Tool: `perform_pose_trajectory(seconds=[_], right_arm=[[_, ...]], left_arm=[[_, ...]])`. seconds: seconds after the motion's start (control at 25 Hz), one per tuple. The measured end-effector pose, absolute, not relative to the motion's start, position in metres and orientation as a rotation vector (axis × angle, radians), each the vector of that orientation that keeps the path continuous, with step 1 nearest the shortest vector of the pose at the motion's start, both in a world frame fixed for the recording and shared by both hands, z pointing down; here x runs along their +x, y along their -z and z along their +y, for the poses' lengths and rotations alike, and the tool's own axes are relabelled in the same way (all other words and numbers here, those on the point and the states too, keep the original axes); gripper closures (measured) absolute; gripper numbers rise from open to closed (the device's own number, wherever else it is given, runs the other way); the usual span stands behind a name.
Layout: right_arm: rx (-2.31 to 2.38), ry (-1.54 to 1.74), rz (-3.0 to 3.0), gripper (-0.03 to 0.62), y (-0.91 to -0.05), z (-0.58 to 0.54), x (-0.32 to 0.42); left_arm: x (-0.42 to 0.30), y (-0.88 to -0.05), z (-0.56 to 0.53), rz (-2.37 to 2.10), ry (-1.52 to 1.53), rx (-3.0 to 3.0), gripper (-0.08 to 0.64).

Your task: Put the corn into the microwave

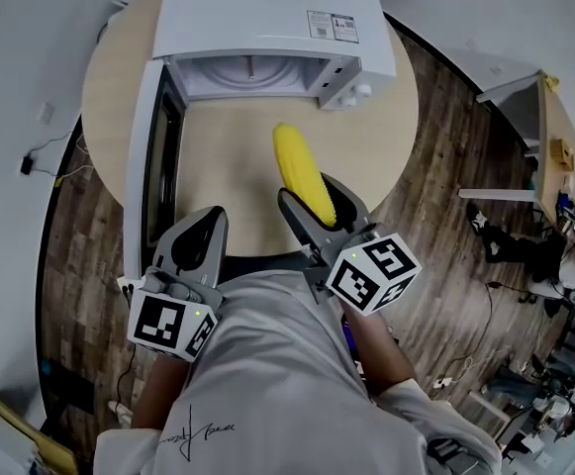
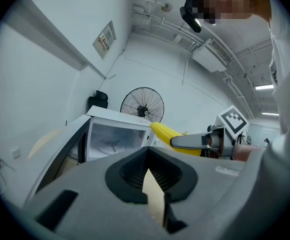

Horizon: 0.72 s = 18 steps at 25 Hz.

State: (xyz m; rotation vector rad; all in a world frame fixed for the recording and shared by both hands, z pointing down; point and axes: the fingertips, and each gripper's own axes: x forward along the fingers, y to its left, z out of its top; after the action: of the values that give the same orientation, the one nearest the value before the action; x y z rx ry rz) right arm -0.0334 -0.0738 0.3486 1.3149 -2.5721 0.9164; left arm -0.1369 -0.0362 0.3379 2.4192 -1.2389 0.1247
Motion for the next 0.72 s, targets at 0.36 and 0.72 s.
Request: perform_pose_trajectory(seconds=[0.36,0.72], right_arm=[[1.293,-0.854,-2.567,0.328,-0.355,-0.096,-0.034],[1.282,-0.878,-2.531,0.328,-0.376,-0.119,-0.029]], left_arm=[[-0.137,-0.338,-0.05,-1.29,-0.131,2.381,0.571],[-0.128,-0.345,-0.053,-1.291,-0.176,2.361,0.571]])
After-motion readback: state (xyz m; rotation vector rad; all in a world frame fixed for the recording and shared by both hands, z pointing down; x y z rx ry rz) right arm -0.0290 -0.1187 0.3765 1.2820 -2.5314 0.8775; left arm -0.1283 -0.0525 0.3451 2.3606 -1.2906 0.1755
